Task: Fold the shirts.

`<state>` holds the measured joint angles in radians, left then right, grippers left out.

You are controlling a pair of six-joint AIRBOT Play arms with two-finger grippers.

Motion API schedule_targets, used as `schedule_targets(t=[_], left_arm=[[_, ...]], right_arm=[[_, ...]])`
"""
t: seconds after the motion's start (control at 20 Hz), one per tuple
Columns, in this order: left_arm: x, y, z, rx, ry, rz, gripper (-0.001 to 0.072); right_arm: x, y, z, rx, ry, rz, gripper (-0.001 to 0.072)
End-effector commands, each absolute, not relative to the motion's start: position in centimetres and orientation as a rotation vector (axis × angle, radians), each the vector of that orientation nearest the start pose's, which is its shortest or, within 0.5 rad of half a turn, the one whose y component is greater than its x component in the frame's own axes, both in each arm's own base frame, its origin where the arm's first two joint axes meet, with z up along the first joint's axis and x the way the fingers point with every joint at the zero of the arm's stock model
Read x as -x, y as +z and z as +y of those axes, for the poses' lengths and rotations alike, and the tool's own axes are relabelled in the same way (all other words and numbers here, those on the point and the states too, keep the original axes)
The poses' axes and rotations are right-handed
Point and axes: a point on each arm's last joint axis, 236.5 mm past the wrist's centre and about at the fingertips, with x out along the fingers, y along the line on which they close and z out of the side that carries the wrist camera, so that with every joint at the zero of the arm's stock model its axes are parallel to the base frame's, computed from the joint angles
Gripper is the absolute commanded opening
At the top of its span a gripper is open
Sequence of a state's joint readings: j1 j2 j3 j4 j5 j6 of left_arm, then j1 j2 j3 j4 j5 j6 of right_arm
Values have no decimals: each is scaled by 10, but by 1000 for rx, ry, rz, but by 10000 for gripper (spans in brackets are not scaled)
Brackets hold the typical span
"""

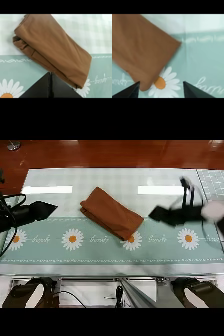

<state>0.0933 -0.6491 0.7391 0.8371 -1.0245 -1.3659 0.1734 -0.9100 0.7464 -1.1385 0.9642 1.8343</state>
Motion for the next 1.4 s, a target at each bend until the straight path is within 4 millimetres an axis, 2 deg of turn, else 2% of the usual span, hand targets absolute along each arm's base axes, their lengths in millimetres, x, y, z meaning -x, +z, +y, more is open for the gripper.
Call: schedule_targets(t=[0.0,0.1,0.25,0.55,0.6,0.65,0.7,0.75,0.95,1.05,1.2,1.35], left_arm=[[-298,113,-107,500,-394,824,26],[-297,110,-107,501,-392,828,26],[-297,110,-108,501,-392,828,26],[-297,111,-108,502,-393,829,26],[-297,110,-108,502,-393,829,26],[-297,111,-107,502,-392,827,26],[-298,111,-107,502,-390,825,26],[-298,111,-107,502,-389,822,26],[-299,111,-107,502,-388,820,26],[-300,112,-106,505,-387,814,26],[-300,112,-106,505,-387,814,26],[-300,112,-106,505,-387,815,26]], right_arm=[[-265,-42,143,-1035,47,1063,618],[-256,-63,157,-1007,75,1171,618],[-261,-85,175,-943,127,1323,618],[-306,-100,218,-1002,258,1432,614],[-310,-102,222,-998,279,1452,573],[-314,-101,228,-991,309,1470,451],[-317,-96,234,-976,355,1482,290],[-320,-83,242,-926,457,1470,36],[-364,3,262,-757,705,1343,29],[-390,47,257,-622,726,1268,29],[-429,97,222,-395,606,1159,30],[-447,140,173,-291,494,1098,29]])
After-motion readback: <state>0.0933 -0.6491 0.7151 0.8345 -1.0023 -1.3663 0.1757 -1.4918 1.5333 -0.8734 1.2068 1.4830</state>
